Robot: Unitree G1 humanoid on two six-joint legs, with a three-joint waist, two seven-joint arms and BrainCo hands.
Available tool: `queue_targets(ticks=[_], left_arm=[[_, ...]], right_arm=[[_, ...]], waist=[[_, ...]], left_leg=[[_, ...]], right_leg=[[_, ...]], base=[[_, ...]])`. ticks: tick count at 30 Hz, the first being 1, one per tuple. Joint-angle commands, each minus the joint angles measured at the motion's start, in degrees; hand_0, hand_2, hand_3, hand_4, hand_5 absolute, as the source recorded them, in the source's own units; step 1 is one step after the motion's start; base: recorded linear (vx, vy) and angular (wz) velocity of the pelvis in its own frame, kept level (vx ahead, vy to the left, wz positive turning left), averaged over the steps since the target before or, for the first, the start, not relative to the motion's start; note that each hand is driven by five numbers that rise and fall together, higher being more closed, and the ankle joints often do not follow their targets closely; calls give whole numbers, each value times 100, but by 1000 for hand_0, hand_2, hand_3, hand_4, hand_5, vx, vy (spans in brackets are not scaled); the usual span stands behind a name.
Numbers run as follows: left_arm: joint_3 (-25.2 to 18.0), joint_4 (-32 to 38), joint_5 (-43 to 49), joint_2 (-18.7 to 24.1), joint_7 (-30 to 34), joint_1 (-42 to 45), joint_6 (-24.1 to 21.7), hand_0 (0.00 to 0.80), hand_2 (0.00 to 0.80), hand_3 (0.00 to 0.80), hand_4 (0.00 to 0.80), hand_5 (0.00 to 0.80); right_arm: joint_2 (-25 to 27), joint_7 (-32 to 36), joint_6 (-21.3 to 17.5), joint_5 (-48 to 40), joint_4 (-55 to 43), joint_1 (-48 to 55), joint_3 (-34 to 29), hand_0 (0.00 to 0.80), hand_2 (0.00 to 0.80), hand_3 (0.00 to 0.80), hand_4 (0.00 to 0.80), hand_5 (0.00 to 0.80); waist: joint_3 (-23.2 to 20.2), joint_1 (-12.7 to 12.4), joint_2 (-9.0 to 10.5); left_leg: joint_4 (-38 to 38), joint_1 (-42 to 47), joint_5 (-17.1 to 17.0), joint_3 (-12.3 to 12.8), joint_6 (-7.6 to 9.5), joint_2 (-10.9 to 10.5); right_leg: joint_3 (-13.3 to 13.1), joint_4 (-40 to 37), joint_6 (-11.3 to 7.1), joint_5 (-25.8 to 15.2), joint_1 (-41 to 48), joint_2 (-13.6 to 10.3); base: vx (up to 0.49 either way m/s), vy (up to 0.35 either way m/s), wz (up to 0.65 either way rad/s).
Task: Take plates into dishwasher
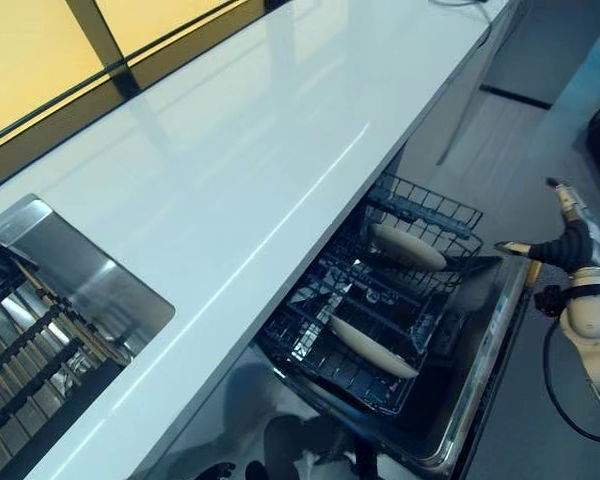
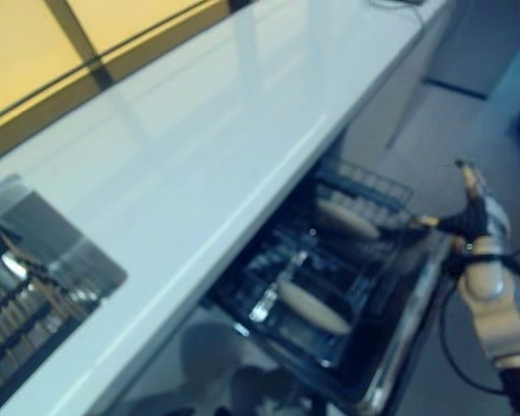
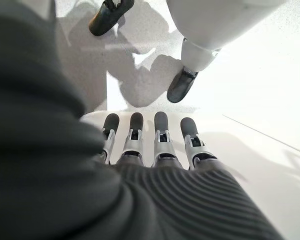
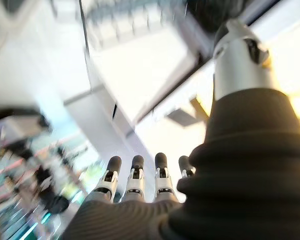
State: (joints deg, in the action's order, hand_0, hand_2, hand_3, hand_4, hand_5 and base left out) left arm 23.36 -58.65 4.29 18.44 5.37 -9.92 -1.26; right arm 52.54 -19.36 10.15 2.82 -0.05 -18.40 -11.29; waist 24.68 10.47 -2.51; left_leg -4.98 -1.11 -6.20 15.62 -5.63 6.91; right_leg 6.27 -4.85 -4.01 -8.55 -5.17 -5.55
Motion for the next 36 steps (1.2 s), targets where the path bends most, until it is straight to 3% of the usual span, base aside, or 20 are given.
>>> queue_targets(ticks=[1,9,14,17,27,36], left_arm=[[-156,-455,254,-73,-57,298,-156,0,0,0,0,0],[-85,-687,158,-43,-110,319,-94,0,0,0,0,0],[74,-701,48,61,-87,201,-44,0,0,0,0,0],[209,-624,22,80,-46,147,-33,0,0,0,0,0],[617,-304,-91,-15,20,-93,-203,0,0,0,0,0],[879,14,-324,-24,58,-429,-119,0,0,0,0,0]], right_arm=[[74,-521,-438,-856,-192,395,-360,0,0,0,0,0],[-833,-314,-894,-3148,840,928,-785,0,0,0,0,0],[-1244,236,-873,-5169,1916,758,-797,0,0,0,0,0],[-1408,607,-883,-5902,2678,594,-700,0,0,0,0,0],[-1316,1115,-678,-6263,3978,-116,-227,0,0,0,0,0],[-1351,1488,-455,-5780,4669,-548,182,0,0,0,0,0]], waist=[[-794,109,220],[-1091,294,190],[-1079,288,31],[-1004,243,-147],[-587,179,-747],[-170,210,-1080]], left_leg=[[3,141,439,88,103,-15],[-2,382,574,321,128,-72],[-2,357,584,343,147,-124],[-2,269,539,253,141,-167],[-2,-143,355,59,113,-324],[-2,-409,279,17,105,-453]], right_leg=[[82,594,-66,825,89,146],[-158,334,-161,702,272,148],[-156,342,-188,680,230,92],[-92,386,-183,696,178,33],[23,544,-131,697,-222,-122],[-47,549,-138,601,-540,-173]], base=[[77,36,-19],[61,14,-15],[-8,-6,-4],[-49,0,-2],[-94,48,3],[-87,50,-2]])
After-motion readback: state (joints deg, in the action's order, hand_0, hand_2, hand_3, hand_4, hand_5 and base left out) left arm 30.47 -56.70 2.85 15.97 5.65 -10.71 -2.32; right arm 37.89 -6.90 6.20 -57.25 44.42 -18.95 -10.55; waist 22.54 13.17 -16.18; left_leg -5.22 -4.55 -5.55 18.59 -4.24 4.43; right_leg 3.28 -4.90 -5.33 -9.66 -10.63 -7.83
